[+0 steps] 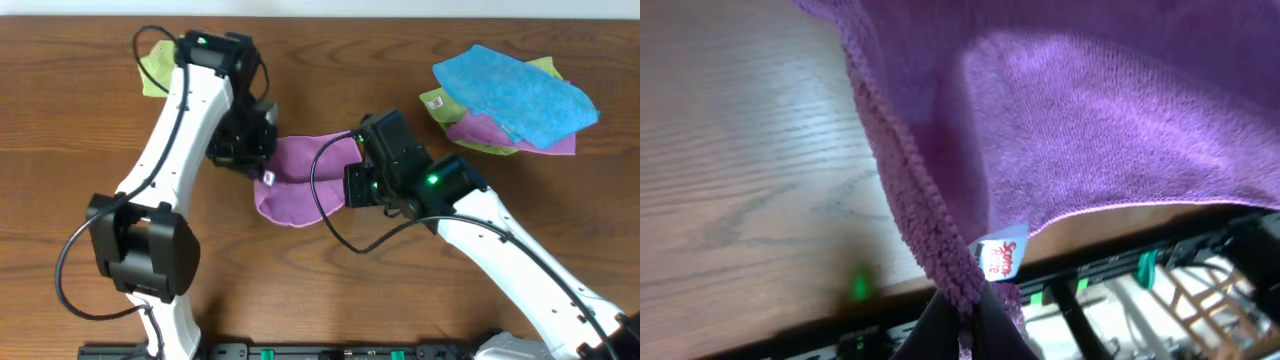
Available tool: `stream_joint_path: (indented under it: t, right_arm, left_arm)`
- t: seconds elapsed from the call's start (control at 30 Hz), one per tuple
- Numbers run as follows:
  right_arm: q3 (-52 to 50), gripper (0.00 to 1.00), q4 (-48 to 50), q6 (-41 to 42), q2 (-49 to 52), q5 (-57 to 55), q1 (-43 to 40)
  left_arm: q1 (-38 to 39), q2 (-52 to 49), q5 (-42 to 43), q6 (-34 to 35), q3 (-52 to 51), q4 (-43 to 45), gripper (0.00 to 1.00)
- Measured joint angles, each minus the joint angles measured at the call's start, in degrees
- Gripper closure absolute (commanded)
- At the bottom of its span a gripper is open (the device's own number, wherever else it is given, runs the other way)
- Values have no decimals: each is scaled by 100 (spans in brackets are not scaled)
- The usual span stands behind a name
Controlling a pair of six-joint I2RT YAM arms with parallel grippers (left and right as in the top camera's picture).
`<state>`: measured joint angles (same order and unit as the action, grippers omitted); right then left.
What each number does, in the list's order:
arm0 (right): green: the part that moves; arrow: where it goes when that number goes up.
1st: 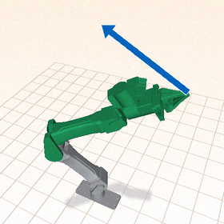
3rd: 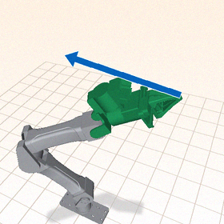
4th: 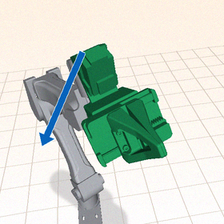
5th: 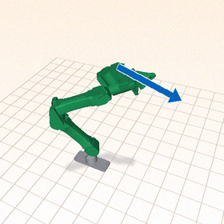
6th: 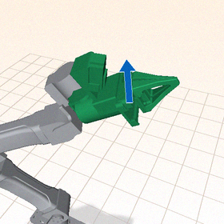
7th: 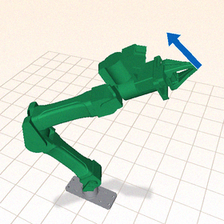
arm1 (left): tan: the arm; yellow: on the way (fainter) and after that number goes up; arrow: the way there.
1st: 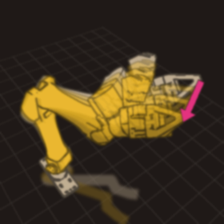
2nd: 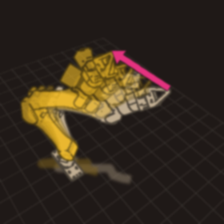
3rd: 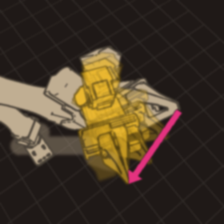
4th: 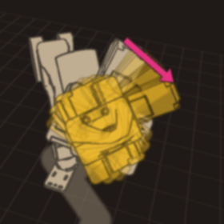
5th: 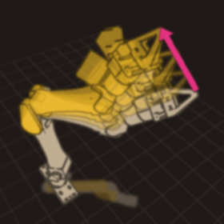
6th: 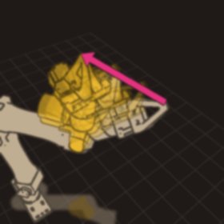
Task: Fold the cloth
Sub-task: 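Lower the held purple cloth flat onto the table center with both grippers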
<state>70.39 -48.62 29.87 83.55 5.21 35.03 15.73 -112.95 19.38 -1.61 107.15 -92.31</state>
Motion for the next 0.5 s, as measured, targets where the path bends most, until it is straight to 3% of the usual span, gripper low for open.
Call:
stream_joint_path:
  t: [0.03,0.07,0.1,0.23,0.43,0.5]
  right_arm:
    - [0,34,-20,39,0,-24,0]
    - [0,15,-35,39,0,-37,0]
    - [0,8,-39,42,0,-70,0]
    - [0,6,-37,55,-4,-114,0]
    - [0,5,-20,111,-4,-166,0]
    - [0,17,-2,133,-4,-227,0]
  left_arm:
    - [61,0,11,-2,-103,0,62]
    - [103,0,15,-48,-177,2,50]
    - [153,0,22,-61,-256,2,47]
    - [247,0,26,-61,-404,0,54]
    - [238,0,17,-109,-407,7,51]
    - [240,0,-4,-120,-407,33,45]
